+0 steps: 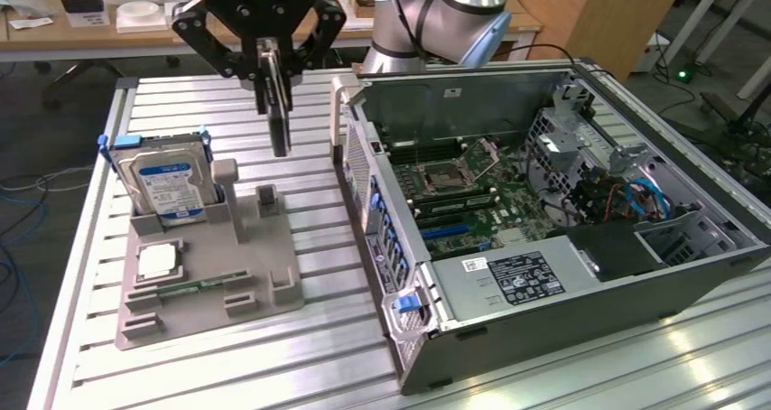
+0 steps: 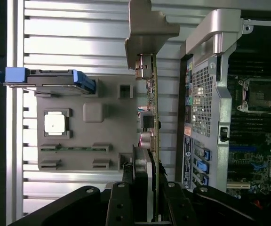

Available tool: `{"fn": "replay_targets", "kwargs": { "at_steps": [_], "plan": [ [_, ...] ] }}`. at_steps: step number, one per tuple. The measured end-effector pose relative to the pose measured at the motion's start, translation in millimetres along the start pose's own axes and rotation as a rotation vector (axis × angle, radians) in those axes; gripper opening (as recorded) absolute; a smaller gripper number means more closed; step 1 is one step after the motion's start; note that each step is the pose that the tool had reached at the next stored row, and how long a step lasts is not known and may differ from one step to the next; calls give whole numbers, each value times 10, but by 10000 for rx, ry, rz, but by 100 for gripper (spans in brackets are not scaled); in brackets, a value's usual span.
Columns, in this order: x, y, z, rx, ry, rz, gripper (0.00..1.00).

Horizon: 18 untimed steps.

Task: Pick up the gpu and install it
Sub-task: 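Pick up the gpu and move the gpu toward the slot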

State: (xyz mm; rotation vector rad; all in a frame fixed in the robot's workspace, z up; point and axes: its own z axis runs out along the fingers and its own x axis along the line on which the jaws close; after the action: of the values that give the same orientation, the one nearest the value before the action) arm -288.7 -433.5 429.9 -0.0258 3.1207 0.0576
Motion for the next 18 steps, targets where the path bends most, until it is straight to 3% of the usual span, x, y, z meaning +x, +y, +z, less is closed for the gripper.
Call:
{"fn": "replay_targets", "kwargs": {
  "at_steps": [8, 18],
  "plan": [
    [-143, -2, 3, -7, 8, -195, 28],
    [-422, -7, 9, -6, 9, -196, 28]
  ]
}}
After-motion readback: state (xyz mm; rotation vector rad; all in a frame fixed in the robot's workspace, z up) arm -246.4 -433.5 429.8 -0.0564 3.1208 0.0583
